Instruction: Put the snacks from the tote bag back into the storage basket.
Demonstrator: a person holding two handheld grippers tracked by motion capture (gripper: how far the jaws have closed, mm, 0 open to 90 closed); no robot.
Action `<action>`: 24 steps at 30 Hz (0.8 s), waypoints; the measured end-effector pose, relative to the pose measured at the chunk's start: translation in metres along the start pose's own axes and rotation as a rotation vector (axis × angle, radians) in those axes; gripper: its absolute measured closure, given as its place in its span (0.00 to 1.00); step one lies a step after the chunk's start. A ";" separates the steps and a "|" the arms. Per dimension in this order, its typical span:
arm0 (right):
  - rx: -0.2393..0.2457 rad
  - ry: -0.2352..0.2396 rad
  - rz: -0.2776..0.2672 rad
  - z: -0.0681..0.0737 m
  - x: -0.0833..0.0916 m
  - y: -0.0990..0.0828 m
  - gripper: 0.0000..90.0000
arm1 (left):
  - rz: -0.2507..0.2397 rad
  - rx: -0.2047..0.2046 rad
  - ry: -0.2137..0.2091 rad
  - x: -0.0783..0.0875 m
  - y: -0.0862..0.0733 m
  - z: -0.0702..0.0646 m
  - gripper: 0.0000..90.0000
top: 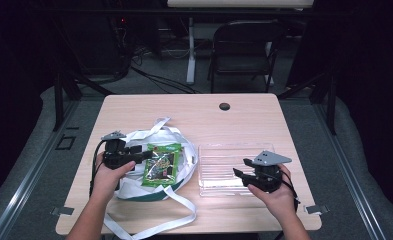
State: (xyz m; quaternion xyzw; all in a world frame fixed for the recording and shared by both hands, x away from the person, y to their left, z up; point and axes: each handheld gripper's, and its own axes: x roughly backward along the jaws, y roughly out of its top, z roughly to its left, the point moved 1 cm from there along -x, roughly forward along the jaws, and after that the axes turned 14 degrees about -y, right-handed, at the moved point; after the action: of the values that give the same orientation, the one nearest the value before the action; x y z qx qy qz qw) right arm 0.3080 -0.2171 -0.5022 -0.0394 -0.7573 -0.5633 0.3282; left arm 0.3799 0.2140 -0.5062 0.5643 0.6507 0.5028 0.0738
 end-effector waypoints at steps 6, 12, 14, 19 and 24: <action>-0.003 -0.004 0.000 -0.002 0.001 -0.002 0.53 | 0.043 0.033 -0.002 -0.007 -0.001 0.004 0.43; 0.000 -0.009 -0.003 -0.003 0.003 -0.001 0.52 | 0.066 0.064 -0.016 -0.015 -0.002 0.005 0.40; 0.000 -0.012 -0.003 -0.003 0.004 -0.001 0.52 | 0.076 0.071 -0.018 -0.017 -0.002 0.005 0.40; -0.010 -0.022 -0.012 -0.004 0.007 -0.001 0.52 | 0.091 0.107 -0.027 -0.022 -0.002 0.009 0.38; -0.004 -0.027 -0.016 -0.003 0.010 -0.001 0.52 | 0.105 0.132 -0.005 -0.023 -0.002 0.014 0.38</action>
State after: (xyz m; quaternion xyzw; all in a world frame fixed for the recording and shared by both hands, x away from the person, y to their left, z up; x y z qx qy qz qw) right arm 0.3006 -0.2236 -0.4973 -0.0414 -0.7608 -0.5667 0.3134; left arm 0.3958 0.2039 -0.5258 0.6026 0.6516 0.4606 0.0117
